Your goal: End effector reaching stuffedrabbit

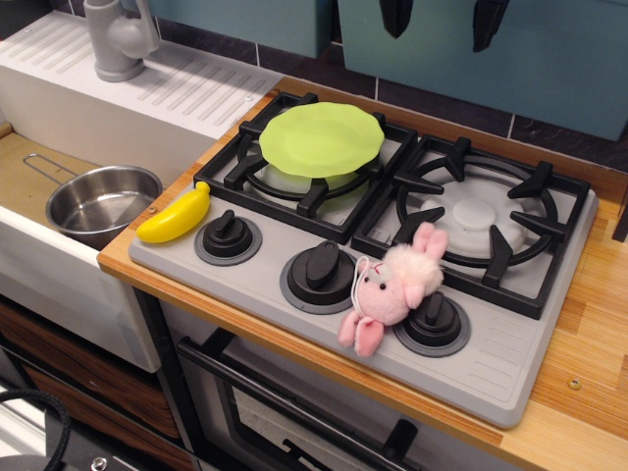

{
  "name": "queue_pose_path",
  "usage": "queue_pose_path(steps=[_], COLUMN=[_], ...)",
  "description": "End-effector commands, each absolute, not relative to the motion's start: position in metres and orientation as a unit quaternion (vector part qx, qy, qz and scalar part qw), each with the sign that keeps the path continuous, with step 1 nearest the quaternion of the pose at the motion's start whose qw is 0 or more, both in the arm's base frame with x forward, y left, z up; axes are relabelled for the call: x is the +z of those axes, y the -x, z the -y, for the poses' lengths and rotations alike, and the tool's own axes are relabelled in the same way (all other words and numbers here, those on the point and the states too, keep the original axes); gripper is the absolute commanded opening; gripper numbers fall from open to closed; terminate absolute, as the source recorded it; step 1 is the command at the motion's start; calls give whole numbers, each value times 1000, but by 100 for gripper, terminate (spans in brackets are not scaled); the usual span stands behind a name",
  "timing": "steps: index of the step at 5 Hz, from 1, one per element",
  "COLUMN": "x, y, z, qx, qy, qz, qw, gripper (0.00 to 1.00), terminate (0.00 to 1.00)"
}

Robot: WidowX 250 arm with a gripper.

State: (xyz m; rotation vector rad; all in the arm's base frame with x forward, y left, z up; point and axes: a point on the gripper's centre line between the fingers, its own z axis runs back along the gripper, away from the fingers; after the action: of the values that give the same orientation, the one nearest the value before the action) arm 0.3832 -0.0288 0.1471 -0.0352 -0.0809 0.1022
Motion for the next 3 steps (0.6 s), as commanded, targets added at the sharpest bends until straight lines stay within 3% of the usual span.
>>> queue_pose_path(steps=[1, 2, 3], x=[147, 147, 142], y=[-383, -368, -349], z=[29, 40, 40], qx=[51, 71, 71], qy=[18, -4, 4], qz=[40, 29, 28], qw=[998, 997, 997], gripper=[100, 100, 100], terminate=[0, 0, 0])
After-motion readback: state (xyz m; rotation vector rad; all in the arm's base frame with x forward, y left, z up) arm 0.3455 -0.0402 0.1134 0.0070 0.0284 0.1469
